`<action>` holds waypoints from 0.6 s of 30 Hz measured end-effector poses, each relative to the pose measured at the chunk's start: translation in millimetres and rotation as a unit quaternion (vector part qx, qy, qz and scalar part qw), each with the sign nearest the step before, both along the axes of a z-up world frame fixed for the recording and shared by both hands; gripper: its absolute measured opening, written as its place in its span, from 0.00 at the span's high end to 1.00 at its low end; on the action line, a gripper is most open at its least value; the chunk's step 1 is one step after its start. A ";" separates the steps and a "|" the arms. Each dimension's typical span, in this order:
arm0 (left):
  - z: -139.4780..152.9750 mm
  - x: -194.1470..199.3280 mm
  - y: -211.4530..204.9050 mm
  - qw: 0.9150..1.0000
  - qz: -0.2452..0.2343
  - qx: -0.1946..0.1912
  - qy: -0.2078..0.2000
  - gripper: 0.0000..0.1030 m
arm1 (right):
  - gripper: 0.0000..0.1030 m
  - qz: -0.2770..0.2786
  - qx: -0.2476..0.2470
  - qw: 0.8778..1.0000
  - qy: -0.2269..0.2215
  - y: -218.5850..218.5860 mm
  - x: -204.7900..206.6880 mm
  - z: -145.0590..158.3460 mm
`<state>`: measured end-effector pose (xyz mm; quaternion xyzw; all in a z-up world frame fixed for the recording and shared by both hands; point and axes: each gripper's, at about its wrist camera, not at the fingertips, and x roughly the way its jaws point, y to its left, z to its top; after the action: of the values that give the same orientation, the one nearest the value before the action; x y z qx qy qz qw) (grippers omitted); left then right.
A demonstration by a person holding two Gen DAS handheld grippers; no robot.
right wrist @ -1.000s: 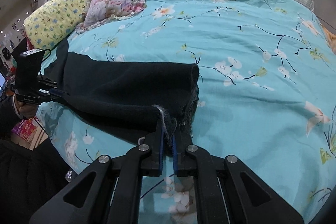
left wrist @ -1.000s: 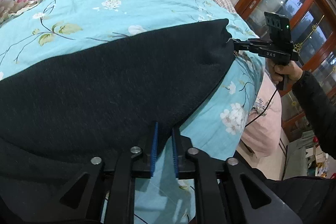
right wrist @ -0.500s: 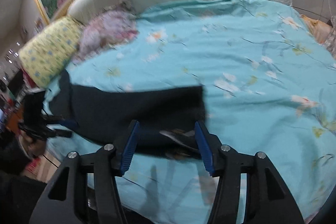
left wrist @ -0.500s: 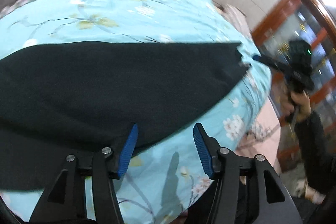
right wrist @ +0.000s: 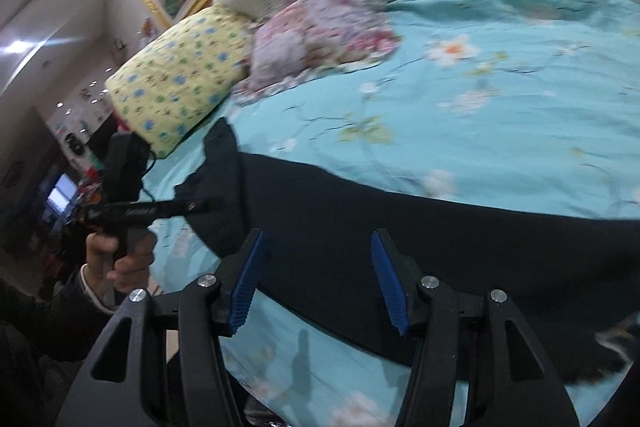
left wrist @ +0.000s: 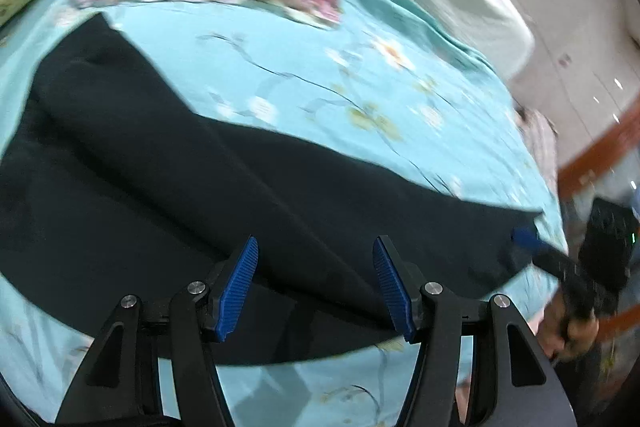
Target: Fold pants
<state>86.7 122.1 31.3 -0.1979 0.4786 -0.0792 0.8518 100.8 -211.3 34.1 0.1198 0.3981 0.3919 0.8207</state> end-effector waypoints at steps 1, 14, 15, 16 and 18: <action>2.5 4.7 9.1 1.000 0.014 0.005 0.001 0.41 | 0.46 0.009 0.003 1.000 0.004 11.2 2.4 -1.7; 10.4 87.3 80.0 0.985 0.119 0.097 0.078 0.40 | 0.46 0.121 0.004 0.993 0.017 121.9 10.2 -15.7; 8.1 92.6 80.2 0.983 0.120 0.107 0.089 0.40 | 0.46 0.126 0.004 0.992 0.017 129.7 11.2 -16.3; 5.4 95.0 78.8 0.981 0.119 0.115 0.099 0.40 | 0.46 0.131 0.002 0.991 0.016 136.8 12.7 -17.0; -1.8 99.3 77.7 0.978 0.119 0.125 0.115 0.40 | 0.46 0.144 -0.005 0.989 0.015 153.3 13.4 -19.9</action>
<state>186.0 199.8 29.5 -0.1529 0.5522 0.1064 0.8126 114.1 -58.0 14.2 0.0630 0.4249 0.5024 0.7504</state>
